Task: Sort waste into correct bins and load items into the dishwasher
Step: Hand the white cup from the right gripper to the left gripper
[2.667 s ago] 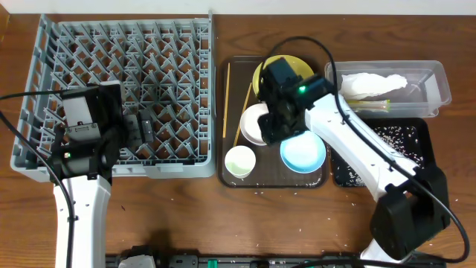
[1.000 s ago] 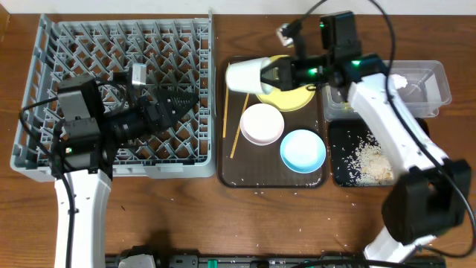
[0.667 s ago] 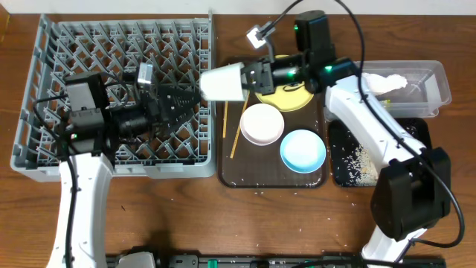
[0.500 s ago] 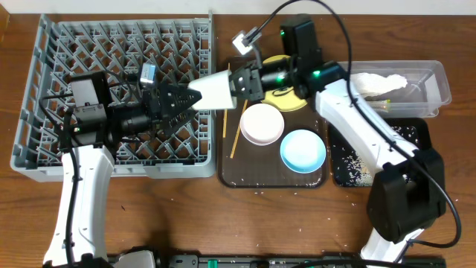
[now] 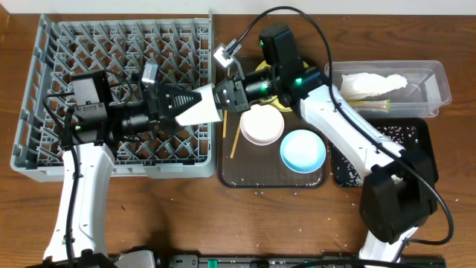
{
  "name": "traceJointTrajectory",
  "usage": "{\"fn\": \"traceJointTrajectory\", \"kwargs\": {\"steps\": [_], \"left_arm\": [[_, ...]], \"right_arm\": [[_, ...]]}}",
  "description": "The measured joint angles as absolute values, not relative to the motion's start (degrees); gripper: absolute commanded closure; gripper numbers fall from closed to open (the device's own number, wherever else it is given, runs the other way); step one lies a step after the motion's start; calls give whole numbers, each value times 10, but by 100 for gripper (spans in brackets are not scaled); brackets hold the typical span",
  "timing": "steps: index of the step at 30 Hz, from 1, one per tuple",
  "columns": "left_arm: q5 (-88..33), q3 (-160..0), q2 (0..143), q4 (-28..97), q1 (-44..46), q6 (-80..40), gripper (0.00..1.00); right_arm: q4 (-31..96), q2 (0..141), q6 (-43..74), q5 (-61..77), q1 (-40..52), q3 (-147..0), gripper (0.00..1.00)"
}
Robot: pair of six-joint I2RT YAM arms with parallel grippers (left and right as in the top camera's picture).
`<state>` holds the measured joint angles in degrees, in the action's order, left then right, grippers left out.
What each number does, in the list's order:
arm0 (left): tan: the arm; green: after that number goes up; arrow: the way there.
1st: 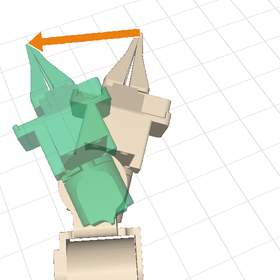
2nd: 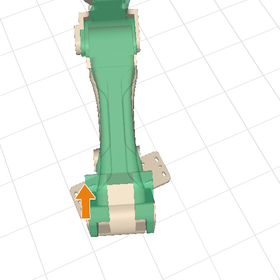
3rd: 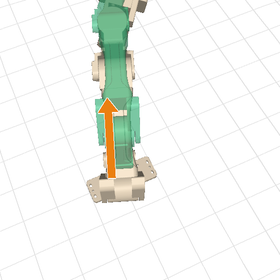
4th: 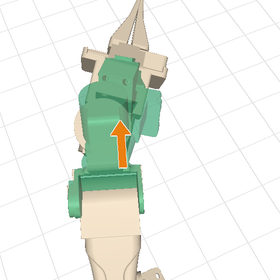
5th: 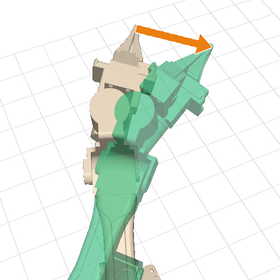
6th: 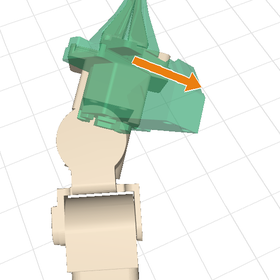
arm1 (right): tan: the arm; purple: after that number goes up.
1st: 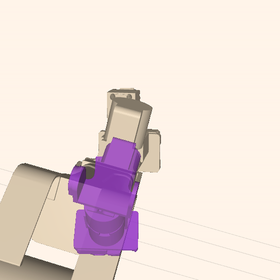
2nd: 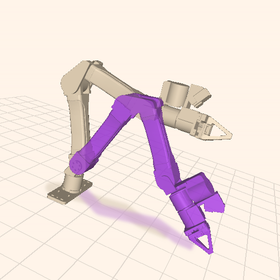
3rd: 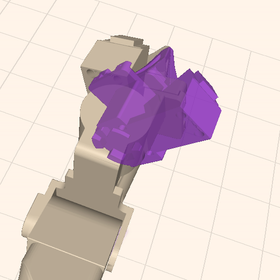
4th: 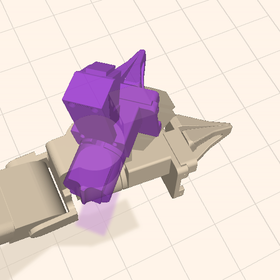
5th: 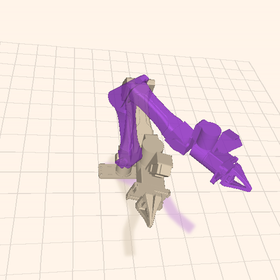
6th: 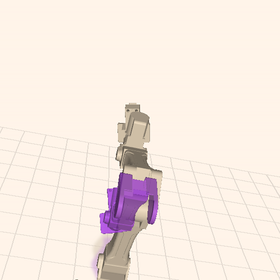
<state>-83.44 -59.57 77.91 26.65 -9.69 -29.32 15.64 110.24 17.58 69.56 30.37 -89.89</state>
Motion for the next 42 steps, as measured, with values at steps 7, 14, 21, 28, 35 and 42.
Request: {"fn": "traceJointTrajectory", "kwargs": {"steps": [7, 14, 21, 28, 35, 42], "left_arm": [[-846, -596, 782, 268, -97, -300, 29], [-857, -595, 783, 266, -100, -296, 46], [-856, -595, 783, 265, -101, -297, 58], [-856, -595, 783, 265, -101, -298, 32], [-869, -595, 783, 265, -101, -300, 25], [-873, -595, 783, 265, -91, -300, 25]], "right_arm": [[130, 1121, 181, 725, 307, -899, 99], [89, 1130, 210, 750, 305, -899, 99], [66, 1135, 230, 752, 305, -899, 91], [61, 1135, 230, 750, 304, -899, 92], [33, 1136, 237, 755, 303, -899, 94], [26, 1136, 242, 768, 301, -899, 95]]}}
